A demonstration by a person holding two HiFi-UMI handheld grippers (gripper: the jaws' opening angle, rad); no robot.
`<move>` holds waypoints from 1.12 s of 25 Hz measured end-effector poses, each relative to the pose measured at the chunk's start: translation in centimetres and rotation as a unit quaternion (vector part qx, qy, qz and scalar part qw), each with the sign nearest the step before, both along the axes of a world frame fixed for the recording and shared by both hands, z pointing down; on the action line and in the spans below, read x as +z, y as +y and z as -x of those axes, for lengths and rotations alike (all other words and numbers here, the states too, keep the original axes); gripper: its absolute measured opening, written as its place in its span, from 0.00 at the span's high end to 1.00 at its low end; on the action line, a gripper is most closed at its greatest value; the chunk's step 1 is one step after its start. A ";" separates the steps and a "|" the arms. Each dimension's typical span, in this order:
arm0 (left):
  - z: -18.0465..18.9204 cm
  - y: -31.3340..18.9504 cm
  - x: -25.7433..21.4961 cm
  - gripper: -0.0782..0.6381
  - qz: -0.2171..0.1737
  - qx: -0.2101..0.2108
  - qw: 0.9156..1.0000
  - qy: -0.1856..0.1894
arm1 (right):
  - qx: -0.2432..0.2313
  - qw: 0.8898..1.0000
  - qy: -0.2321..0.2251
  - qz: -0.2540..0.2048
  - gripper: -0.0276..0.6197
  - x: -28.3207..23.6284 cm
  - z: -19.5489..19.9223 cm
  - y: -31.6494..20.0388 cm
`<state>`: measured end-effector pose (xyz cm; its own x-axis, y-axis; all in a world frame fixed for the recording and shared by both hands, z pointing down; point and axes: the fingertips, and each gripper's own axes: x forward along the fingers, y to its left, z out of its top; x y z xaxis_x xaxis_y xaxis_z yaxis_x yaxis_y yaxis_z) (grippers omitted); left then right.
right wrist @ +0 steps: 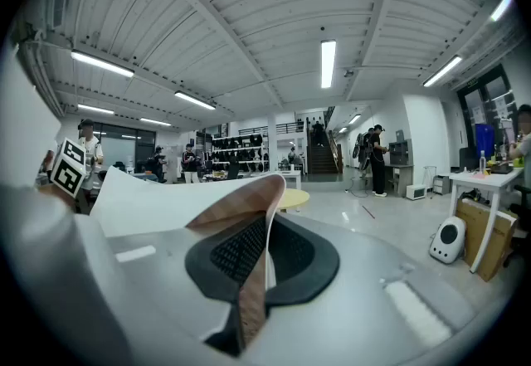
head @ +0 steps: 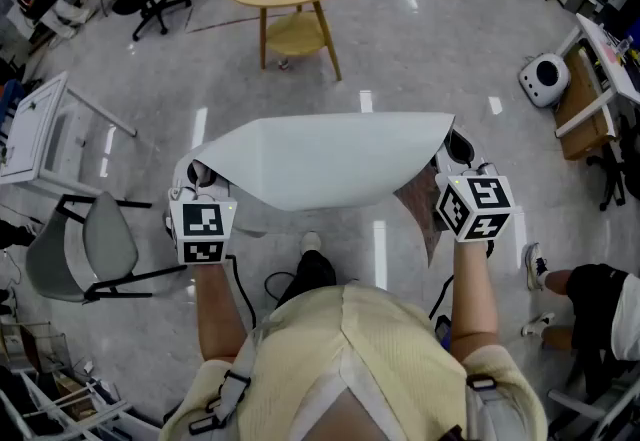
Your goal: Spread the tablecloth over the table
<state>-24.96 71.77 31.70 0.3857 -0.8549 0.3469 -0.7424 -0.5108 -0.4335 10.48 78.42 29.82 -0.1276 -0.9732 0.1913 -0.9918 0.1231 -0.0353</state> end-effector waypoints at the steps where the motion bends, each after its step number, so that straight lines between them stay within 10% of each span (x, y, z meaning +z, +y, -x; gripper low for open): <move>1: 0.1 -0.7 0.1 0.88 0.002 0.002 1.000 -0.001 | 0.002 1.000 -0.003 0.002 0.95 0.0 0.0 -0.7; 28: 6.8 -16.1 0.9 0.88 -0.001 0.021 1.000 0.003 | 0.034 0.999 0.038 -0.006 0.95 -0.5 7.5 -15.4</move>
